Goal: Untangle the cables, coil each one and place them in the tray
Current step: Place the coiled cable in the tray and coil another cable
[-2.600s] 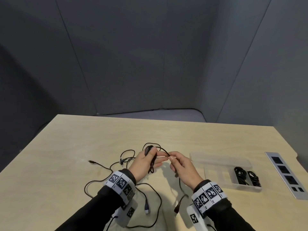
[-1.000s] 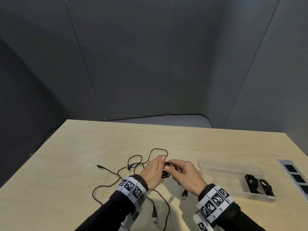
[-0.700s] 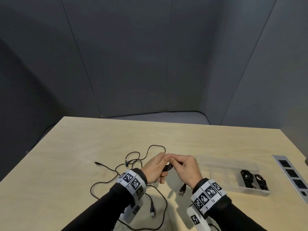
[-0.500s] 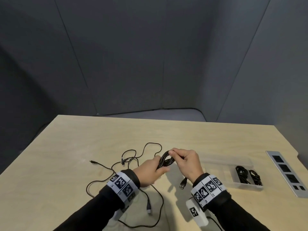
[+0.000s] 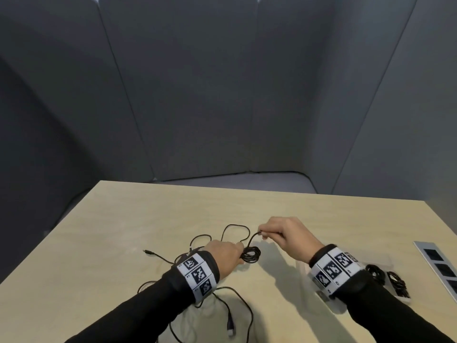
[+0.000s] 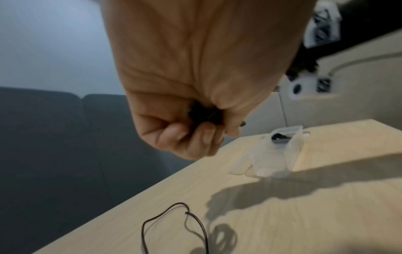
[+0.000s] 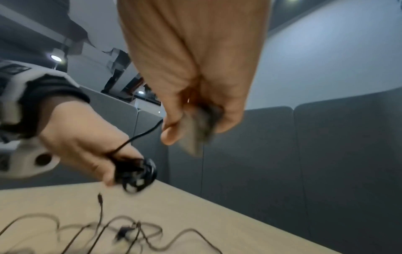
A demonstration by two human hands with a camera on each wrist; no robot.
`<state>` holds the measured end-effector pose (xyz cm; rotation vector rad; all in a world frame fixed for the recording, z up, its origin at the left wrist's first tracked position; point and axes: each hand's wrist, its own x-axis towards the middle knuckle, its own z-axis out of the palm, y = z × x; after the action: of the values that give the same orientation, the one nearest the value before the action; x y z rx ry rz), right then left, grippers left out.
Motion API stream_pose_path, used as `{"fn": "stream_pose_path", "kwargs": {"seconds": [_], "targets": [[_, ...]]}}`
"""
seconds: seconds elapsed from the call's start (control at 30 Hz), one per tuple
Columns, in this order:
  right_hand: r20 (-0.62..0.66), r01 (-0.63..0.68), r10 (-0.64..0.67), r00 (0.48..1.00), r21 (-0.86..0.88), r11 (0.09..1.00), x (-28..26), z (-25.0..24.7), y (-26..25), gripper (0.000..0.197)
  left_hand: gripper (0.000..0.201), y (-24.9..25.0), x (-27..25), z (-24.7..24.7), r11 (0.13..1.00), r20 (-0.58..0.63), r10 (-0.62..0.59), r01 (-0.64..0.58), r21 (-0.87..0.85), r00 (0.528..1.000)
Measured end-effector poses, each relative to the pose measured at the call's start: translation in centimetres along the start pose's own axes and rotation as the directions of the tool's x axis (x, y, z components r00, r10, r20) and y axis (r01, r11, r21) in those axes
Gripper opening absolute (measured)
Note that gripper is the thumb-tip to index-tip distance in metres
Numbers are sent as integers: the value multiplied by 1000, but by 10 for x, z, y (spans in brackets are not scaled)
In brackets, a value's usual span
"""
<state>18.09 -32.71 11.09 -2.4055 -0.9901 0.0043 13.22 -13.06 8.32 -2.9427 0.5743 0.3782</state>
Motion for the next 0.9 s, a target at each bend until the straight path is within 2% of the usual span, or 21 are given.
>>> {"fn": "stream_pose_path", "kwargs": {"seconds": [0.07, 0.13, 0.2, 0.23, 0.3, 0.37, 0.43, 0.53, 0.6, 0.7, 0.77, 0.83, 0.9], "targets": [[-56, -51, 50, 997, -24, 998, 17, 4, 3, 20, 37, 7, 6, -2, 996, -72, 53, -47, 79, 996], [-81, -168, 167, 983, -12, 986, 27, 10, 10, 17, 39, 9, 12, -6, 995, -209, 64, -48, 83, 976], [-79, -279, 282, 956, 55, 959, 27, 17, 17, 19, 37, 4, 11, -20, 999, -373, -29, 17, -35, 927], [-71, -322, 328, 942, 81, 943, 24, 21, 18, 21, 33, 1, 10, -29, 993, -417, -100, 62, -103, 903], [-22, -352, 354, 935, 43, 935, 18, 32, 16, 26, 30, -4, 11, -43, 968, -435, -236, 173, -180, 869], [58, -306, 310, 949, -75, 949, 15, 45, 8, 30, 29, -8, 14, -53, 942, -420, -327, 258, -212, 847], [115, -216, 238, 965, -173, 961, 11, 52, -5, 28, 25, -11, 17, -51, 939, -368, -342, 298, -173, 865], [110, -84, 116, 987, -260, 962, 8, 36, -25, 24, 19, -20, 16, -38, 961, -252, -268, 277, 2, 930], [69, -10, 35, 997, -335, 942, 9, 17, -31, 23, 24, -21, 11, -27, 980, -195, -161, 181, 87, 967], [29, 66, -60, 998, -393, 917, 12, -3, -31, 27, 25, -15, 5, -14, 992, -197, -24, 48, 120, 980], [-5, 74, -80, 997, -339, 938, 15, -10, -27, 27, 24, -12, 3, -14, 992, -254, 60, -29, 126, 965], [-37, 10, -17, 999, -187, 982, 20, -12, -18, 19, 25, -7, 0, -16, 984, -279, 164, -139, 108, 946], [-50, -38, 38, 998, -5, 999, 23, -8, -2, 12, 29, -4, -6, -20, 984, -317, 178, -159, 84, 932]]}}
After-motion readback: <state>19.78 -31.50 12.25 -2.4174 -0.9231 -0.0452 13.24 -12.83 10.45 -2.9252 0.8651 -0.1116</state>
